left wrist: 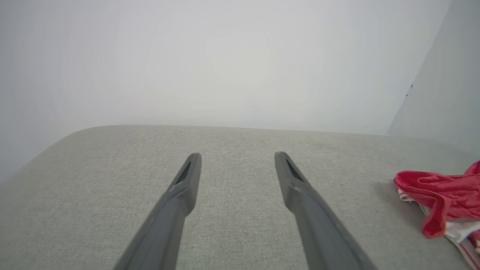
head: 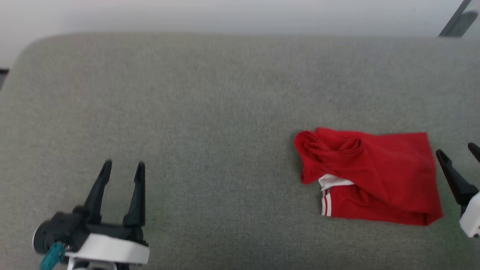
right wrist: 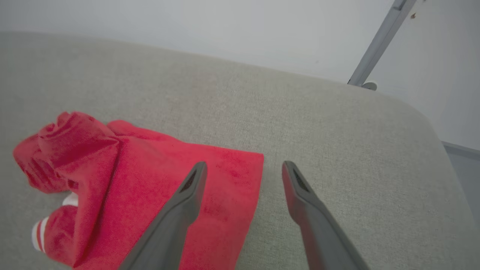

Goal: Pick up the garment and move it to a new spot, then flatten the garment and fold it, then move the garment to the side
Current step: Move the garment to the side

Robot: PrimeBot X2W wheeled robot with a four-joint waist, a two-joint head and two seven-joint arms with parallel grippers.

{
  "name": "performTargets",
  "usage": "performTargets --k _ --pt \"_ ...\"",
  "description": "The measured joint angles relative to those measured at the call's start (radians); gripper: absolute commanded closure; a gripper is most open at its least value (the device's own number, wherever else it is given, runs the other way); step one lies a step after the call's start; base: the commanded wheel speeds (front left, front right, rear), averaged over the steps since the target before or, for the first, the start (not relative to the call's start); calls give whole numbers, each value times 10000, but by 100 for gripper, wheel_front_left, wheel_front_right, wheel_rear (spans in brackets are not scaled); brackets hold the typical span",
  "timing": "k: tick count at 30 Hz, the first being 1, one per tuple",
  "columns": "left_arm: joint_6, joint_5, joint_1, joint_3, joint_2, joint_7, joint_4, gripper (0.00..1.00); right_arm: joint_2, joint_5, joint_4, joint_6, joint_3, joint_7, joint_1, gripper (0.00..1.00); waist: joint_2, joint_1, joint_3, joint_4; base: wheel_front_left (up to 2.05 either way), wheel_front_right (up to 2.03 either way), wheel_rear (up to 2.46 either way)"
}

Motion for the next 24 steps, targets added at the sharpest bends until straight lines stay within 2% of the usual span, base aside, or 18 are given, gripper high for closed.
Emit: performTargets --k 4,9,10,17,22,24 --pt "0 -2 -609 -178 69 0 102 0 -510 253 42 0 171 1941 -482 0 0 0 668 16 0 0 0" --pt "0 -21 -1251 -408 36 0 182 0 -782 635 -153 0 -48 3942 -771 0 0 0 1359 95 0 0 0" --pt "0 -21 -1251 -408 36 0 182 0 -782 635 -153 0 -48 3942 -771 0 0 0 1359 95 0 0 0" --pt "0 -117 -2254 -796 88 0 349 0 -510 692 -663 -2 -343 5850 -921 0 0 0 2268 339 0 0 0" --pt "0 -146 -2666 -974 219 0 525 0 -355 531 -1051 -15 -408 6128 -1011 0 0 0 2770 430 0 0 0" --pt "0 -165 -2749 -1037 272 0 591 0 -284 518 -1126 -35 -403 6140 -1087 51 1 0 2868 422 0 0 0"
